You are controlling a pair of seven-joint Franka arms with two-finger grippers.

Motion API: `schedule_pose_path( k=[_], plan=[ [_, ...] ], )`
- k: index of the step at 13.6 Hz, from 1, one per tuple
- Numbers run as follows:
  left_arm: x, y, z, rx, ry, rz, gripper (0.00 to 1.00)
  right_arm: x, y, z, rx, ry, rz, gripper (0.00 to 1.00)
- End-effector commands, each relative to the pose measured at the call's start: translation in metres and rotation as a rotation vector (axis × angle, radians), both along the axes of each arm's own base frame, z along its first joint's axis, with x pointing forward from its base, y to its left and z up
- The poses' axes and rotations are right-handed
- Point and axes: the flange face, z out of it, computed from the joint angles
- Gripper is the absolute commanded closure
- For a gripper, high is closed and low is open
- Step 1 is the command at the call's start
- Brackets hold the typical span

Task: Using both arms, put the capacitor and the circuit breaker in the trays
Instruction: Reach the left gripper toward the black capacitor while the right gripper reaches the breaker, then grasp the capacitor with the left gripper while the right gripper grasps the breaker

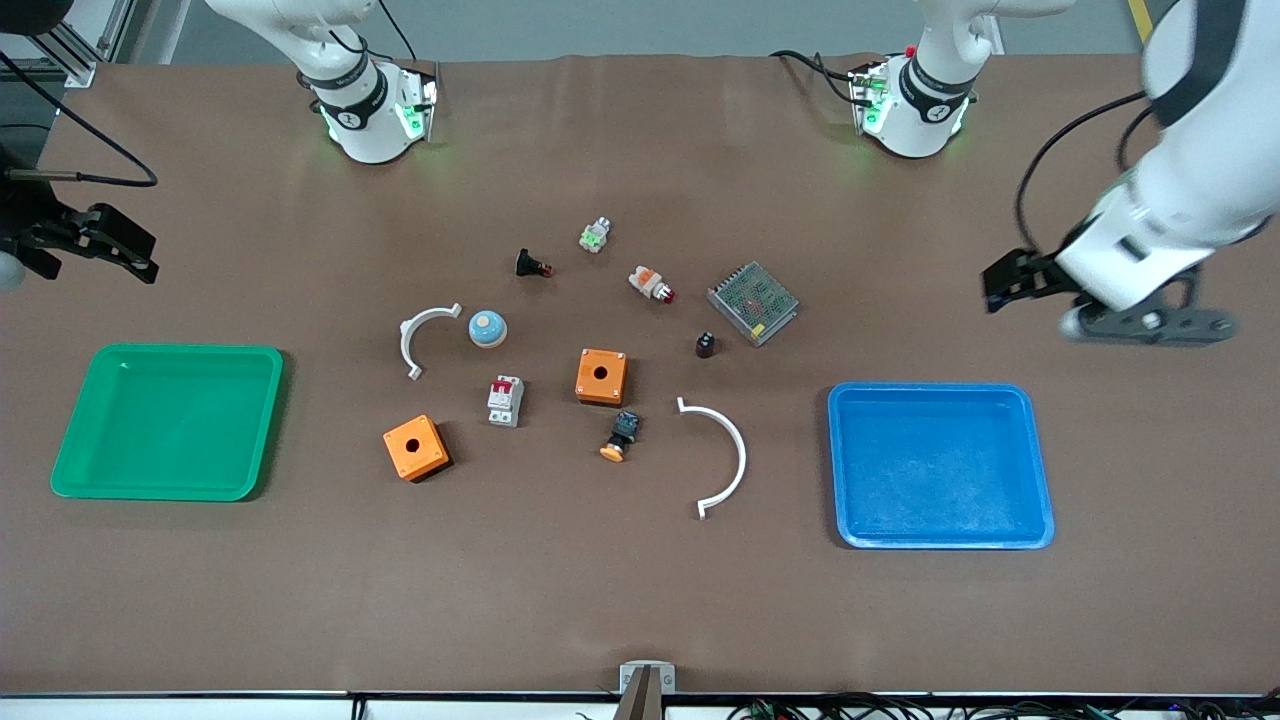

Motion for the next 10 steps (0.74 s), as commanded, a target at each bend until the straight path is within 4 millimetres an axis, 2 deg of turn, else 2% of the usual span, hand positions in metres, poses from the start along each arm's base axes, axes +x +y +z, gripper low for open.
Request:
schedule_pose_path(
  k=[1, 3, 6, 8, 10],
  plan=[
    [-0.007, -0.054, -0.032, -0.015, 0.002, 0.07, 0.0, -0.005, 0.032, -0.012, 0.022, 0.063, 0.047, 0.0],
    [-0.005, -0.085, -0.063, -0.021, 0.009, 0.108, 0.0, 0.0, 0.071, -0.042, 0.041, 0.113, 0.11, 0.0],
    [-0.011, -0.141, -0.121, -0.008, 0.042, 0.172, 0.0, 0.018, 0.104, -0.085, 0.101, 0.133, 0.09, 0.0],
    [-0.017, -0.173, -0.166, -0.019, 0.034, 0.214, 0.0, 0.028, 0.131, -0.12, 0.103, 0.131, 0.042, 0.0],
    [-0.015, -0.192, -0.225, -0.027, 0.05, 0.231, 0.01, 0.034, 0.15, -0.153, 0.109, 0.112, 0.021, 0.0]
  ],
)
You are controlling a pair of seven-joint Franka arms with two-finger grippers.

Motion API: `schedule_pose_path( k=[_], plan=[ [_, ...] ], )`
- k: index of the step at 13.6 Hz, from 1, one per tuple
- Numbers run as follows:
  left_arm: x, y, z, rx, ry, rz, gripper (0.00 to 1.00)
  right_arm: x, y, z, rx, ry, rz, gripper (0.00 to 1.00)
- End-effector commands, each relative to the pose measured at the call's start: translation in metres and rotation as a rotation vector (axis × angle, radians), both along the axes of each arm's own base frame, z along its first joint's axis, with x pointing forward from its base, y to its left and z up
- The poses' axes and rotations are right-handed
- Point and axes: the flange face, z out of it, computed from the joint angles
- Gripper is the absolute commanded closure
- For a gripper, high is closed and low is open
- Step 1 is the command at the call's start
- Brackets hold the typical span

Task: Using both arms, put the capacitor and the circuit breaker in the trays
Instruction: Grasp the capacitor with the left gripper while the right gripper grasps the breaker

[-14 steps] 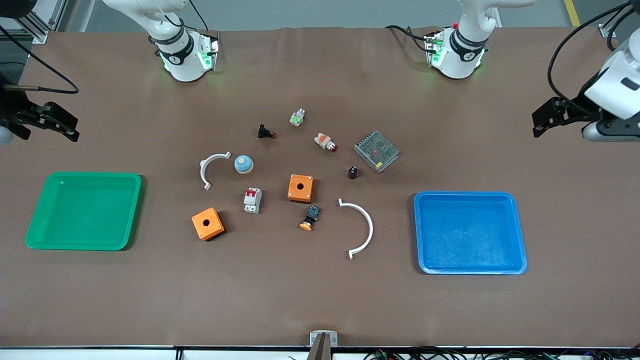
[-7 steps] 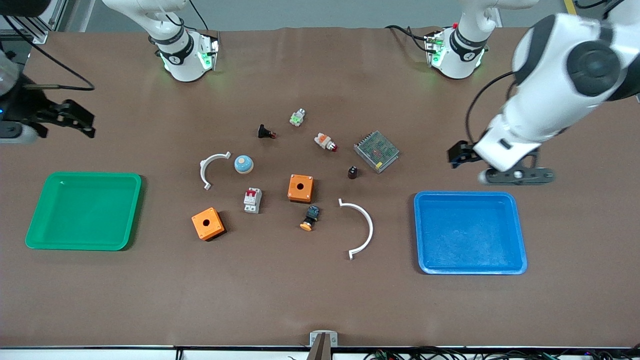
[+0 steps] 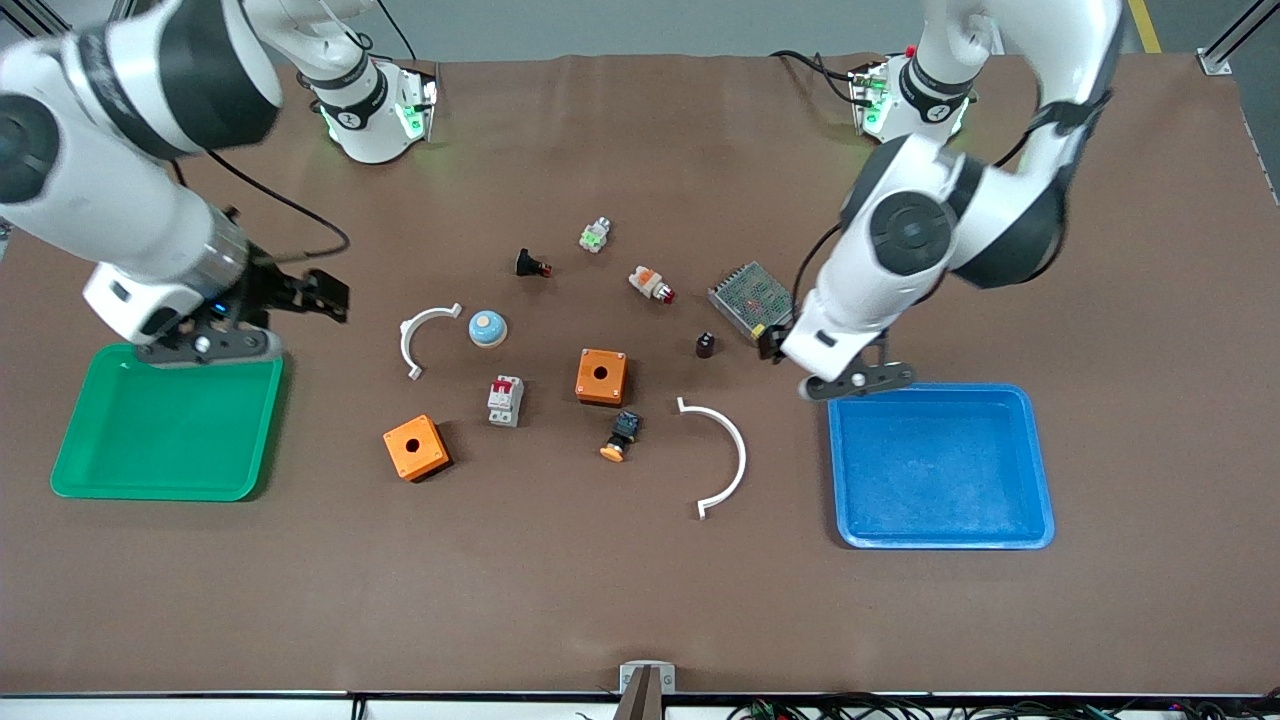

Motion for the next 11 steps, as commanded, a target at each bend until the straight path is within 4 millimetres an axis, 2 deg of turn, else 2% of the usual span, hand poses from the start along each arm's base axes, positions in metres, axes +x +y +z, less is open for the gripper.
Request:
schedule_pose_path(
  k=[1, 3, 4, 6, 8, 9, 11],
  plan=[
    [-0.006, -0.028, -0.07, -0.004, 0.014, 0.009, 0.02, 0.002, 0.026, -0.032, 0.013, -0.013, -0.045, 0.0],
    [-0.019, -0.04, -0.108, -0.028, -0.011, 0.052, 0.03, 0.003, 0.043, -0.049, 0.007, 0.001, -0.083, 0.0],
    [-0.036, -0.052, -0.125, -0.033, -0.016, 0.069, 0.05, 0.002, 0.055, -0.055, 0.007, -0.002, -0.091, 0.0],
    [-0.055, -0.072, -0.146, -0.031, -0.007, 0.124, 0.06, 0.005, 0.063, -0.071, 0.001, 0.009, -0.113, 0.0],
    [-0.074, -0.09, -0.162, -0.013, 0.016, 0.149, 0.15, 0.004, 0.082, -0.092, 0.002, 0.004, -0.132, 0.0],
    [-0.079, -0.093, -0.17, -0.004, 0.027, 0.16, 0.23, 0.003, 0.089, -0.103, 0.002, -0.012, -0.144, 0.0],
    [-0.088, -0.088, -0.182, 0.018, 0.048, 0.175, 0.26, 0.003, 0.096, -0.126, 0.011, -0.033, -0.144, 0.0]
  ],
)
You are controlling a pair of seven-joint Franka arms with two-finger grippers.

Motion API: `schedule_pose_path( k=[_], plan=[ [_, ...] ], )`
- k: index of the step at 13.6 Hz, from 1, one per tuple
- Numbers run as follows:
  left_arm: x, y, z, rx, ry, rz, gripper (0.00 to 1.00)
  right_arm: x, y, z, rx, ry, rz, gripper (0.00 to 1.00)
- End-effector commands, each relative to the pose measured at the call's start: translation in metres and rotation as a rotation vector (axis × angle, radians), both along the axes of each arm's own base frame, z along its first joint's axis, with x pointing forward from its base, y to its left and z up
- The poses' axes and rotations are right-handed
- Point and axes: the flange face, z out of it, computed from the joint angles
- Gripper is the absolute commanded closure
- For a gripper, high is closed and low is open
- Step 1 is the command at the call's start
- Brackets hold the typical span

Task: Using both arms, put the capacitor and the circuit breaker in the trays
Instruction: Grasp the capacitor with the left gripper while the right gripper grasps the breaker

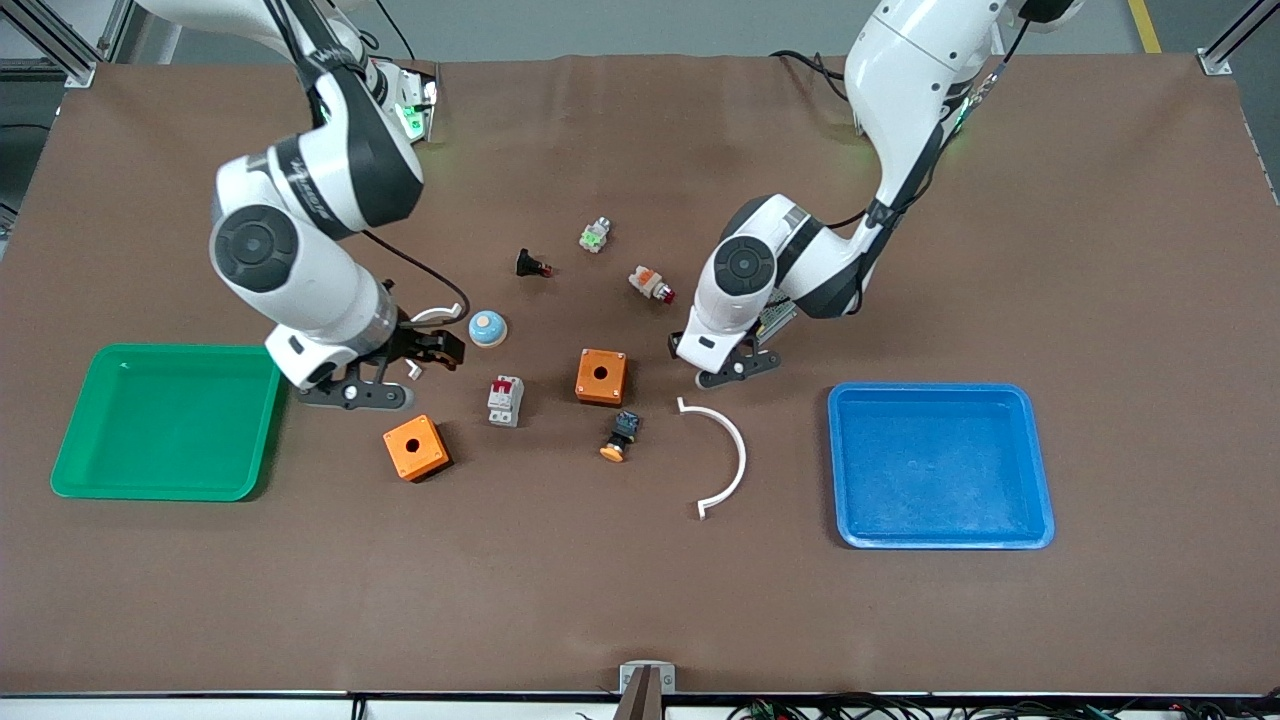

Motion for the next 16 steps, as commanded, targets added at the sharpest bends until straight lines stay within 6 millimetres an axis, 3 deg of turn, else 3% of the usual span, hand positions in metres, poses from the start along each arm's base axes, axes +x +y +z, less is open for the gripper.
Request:
schedule_pose_path(
  k=[1, 7, 10, 14, 16],
  plan=[
    [-0.007, 0.01, -0.013, 0.024, 0.012, 0.021, 0.27, -0.001, 0.009, -0.029, 0.008, -0.016, -0.022, 0.0],
    [-0.011, 0.005, -0.018, 0.029, 0.018, 0.044, 0.34, 0.002, 0.03, -0.078, 0.007, -0.013, -0.089, 0.0],
    [-0.009, 0.004, -0.015, 0.025, 0.014, 0.044, 0.48, 0.005, 0.04, -0.108, 0.013, -0.024, -0.076, 0.0],
    [-0.002, 0.004, -0.013, 0.017, 0.006, 0.052, 0.58, 0.003, 0.047, -0.141, -0.029, -0.018, -0.034, 0.0],
    [0.001, 0.005, -0.011, 0.013, 0.003, 0.051, 0.75, 0.004, 0.048, -0.157, -0.027, -0.015, -0.033, 0.0]
  ],
)
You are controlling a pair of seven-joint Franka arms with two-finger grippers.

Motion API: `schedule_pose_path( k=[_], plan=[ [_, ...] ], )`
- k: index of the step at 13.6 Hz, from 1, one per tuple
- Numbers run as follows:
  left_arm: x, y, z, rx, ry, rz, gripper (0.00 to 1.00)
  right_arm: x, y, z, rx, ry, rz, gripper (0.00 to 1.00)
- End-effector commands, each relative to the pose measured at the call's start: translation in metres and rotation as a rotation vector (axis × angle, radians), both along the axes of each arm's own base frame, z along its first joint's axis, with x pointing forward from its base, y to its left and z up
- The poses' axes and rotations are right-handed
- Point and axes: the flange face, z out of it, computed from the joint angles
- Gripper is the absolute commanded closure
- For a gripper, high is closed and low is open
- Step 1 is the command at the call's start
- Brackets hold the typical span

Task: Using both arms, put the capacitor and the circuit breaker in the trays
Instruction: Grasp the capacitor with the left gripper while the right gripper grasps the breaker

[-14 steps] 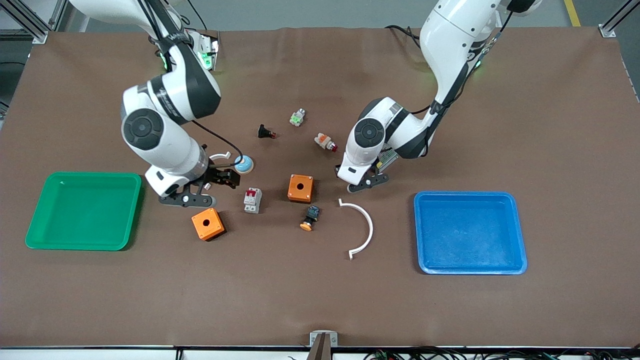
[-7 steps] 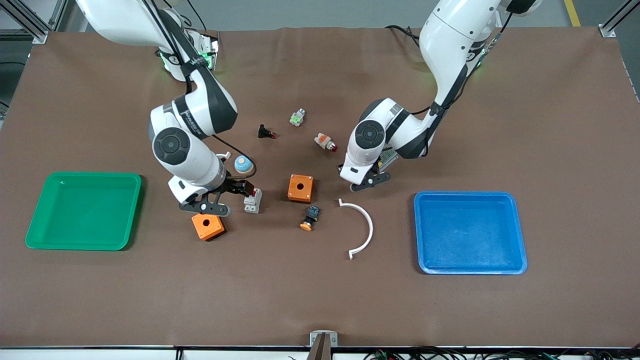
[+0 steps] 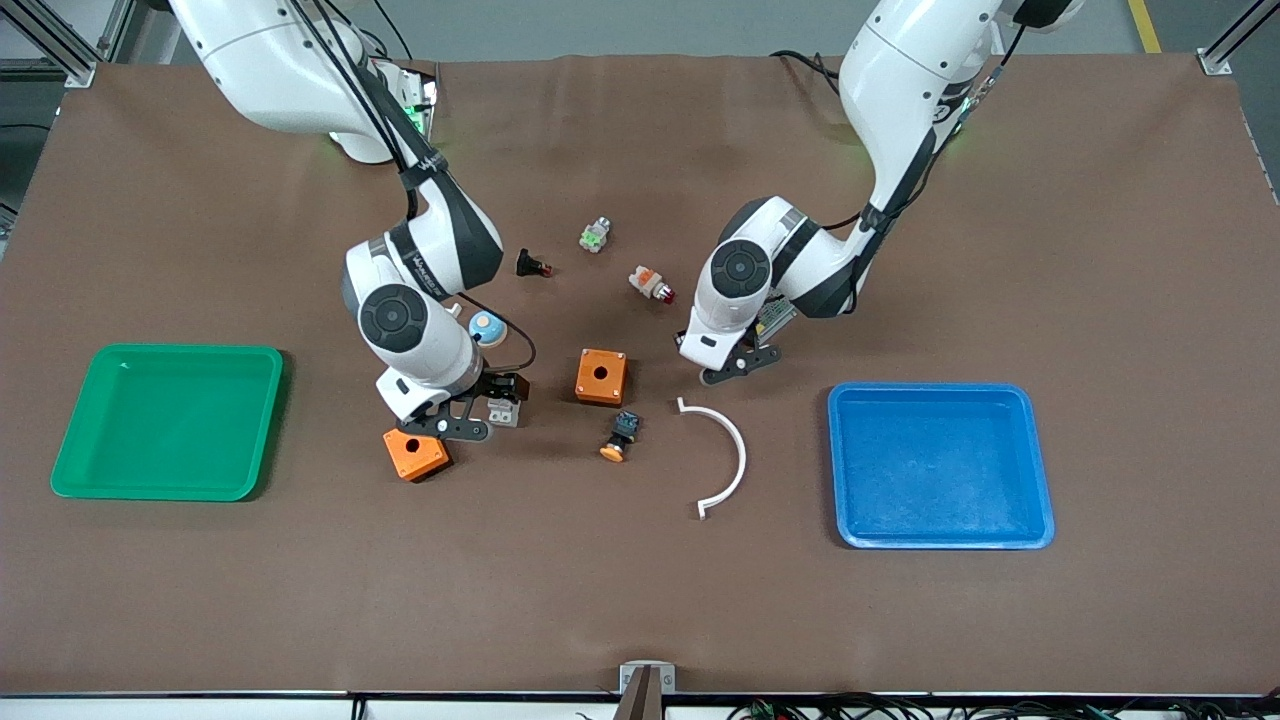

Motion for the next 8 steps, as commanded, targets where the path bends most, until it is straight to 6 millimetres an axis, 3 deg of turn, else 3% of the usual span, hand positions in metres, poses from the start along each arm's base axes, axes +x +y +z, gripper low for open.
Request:
schedule_pose_path(
  k=[1, 2, 5, 8],
  plan=[
    [0.006, -0.001, 0.003, -0.005, -0.016, 0.015, 0.89, 0.002, 0.007, -0.018, -0.013, -0.01, 0.0, 0.0],
    [0.01, -0.001, 0.007, -0.01, -0.024, 0.014, 1.0, 0.001, 0.011, -0.025, -0.008, -0.017, 0.005, 0.0],
    [0.032, 0.009, 0.032, -0.025, -0.063, 0.042, 1.0, 0.0, 0.013, -0.036, -0.007, -0.015, 0.009, 0.03],
    [0.073, 0.035, 0.072, -0.052, -0.119, 0.104, 1.0, -0.001, 0.013, -0.038, -0.008, -0.012, 0.009, 0.22]
  ],
)
